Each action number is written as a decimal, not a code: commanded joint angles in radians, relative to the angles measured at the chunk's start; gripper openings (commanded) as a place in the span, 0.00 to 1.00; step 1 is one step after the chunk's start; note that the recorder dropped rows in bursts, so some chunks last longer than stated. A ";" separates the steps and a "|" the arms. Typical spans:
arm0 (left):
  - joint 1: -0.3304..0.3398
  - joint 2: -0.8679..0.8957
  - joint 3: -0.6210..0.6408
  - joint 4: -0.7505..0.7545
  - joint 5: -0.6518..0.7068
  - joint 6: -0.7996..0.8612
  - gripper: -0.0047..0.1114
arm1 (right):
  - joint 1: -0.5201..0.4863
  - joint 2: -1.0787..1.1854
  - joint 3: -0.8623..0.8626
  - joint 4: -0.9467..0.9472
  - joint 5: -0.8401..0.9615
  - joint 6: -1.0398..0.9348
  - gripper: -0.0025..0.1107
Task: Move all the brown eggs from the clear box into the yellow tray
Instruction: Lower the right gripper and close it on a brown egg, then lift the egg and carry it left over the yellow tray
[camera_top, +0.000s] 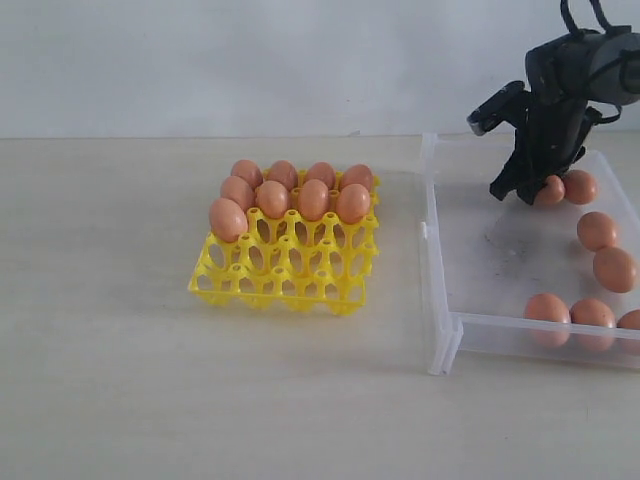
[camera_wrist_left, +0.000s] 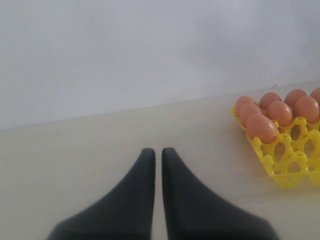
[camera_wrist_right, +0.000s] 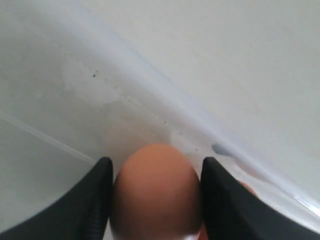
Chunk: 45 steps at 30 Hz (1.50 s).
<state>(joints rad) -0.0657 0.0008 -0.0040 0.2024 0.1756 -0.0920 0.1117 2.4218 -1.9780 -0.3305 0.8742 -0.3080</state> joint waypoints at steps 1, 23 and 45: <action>-0.005 -0.001 0.004 -0.002 -0.003 -0.005 0.07 | -0.003 0.004 -0.001 0.095 -0.051 0.058 0.02; -0.005 -0.001 0.004 -0.002 -0.003 -0.005 0.07 | 0.008 -0.120 0.649 0.582 -1.350 0.134 0.02; -0.005 -0.001 0.004 -0.002 -0.003 -0.005 0.07 | 0.085 -0.177 0.860 -0.299 -2.095 0.838 0.02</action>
<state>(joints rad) -0.0657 0.0008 -0.0040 0.2024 0.1756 -0.0920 0.1554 2.2828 -1.1166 -0.5698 -1.1943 0.5031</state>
